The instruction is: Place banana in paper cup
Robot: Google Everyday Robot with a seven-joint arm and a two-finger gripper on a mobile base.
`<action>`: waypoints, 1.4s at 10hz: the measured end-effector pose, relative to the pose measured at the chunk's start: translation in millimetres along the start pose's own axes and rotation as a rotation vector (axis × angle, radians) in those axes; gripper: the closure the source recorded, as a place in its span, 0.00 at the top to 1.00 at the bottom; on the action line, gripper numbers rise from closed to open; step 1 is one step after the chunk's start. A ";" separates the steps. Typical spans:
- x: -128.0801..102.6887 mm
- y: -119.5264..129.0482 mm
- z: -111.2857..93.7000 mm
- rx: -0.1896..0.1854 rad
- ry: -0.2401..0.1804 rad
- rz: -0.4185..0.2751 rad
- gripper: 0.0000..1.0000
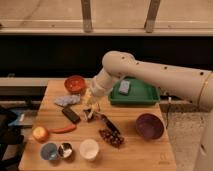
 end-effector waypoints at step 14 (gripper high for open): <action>157.0 20.9 63.1 -0.212 0.221 0.094 0.00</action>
